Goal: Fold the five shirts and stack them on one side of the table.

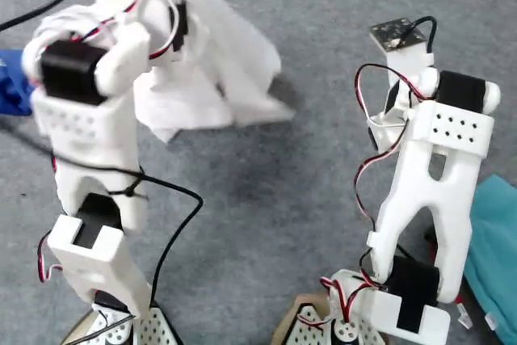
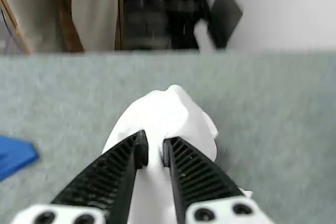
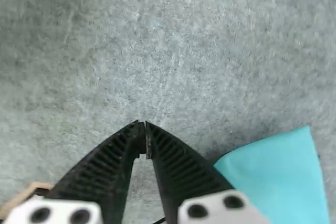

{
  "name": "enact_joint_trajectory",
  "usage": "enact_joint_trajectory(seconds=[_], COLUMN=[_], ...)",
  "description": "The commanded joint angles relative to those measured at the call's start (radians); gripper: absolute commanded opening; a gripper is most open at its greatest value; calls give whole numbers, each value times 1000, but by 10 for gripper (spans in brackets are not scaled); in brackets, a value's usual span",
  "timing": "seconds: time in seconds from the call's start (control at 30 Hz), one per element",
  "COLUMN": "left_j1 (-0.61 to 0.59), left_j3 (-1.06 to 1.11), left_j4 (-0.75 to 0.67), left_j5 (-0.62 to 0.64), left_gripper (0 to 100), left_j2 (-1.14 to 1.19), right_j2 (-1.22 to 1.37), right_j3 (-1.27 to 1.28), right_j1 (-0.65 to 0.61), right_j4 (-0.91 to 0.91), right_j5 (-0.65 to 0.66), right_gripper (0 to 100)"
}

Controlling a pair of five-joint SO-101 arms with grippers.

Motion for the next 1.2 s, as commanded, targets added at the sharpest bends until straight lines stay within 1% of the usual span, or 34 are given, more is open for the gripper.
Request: enact_joint_trajectory(seconds=[0.0,0.1,0.17,0.23,0.33,0.4,0.47,0.57,0.67,0.77,0.97,1.07,1.17], left_j1=[-26,-94,-178,-275,-430,-522,-608,-732,-821,-861,-859,-859,-859], left_j3=[158,321,434,543,715,827,937,1120,1284,1435,1706,1814,1901], left_j4=[11,11,11,11,9,9,-3,-83,-180,-256,-387,-440,-471], left_j5=[-66,-71,-103,-140,-190,-201,-201,-195,-195,-195,-195,-199,-201], left_gripper=[101,164,202,212,214,214,214,214,214,214,214,214,216], left_j2=[-108,-193,-249,-306,-377,-409,-427,-444,-469,-513,-661,-754,-848], right_j2=[5,5,5,7,44,105,196,375,576,773,1144,1300,1415], right_j3=[-45,-42,-44,-42,-48,-73,-125,-269,-483,-733,-1228,-1383,-1483], right_j1=[16,12,-7,-47,-154,-245,-334,-446,-524,-581,-639,-653,-654], right_j4=[-18,-51,-81,-101,-118,-120,-120,-120,-109,-64,-12,-6,37], right_j5=[35,38,38,40,38,37,32,0,-25,-32,-74,-74,-74], right_gripper=[12,12,13,22,116,194,248,264,264,264,264,263,263])
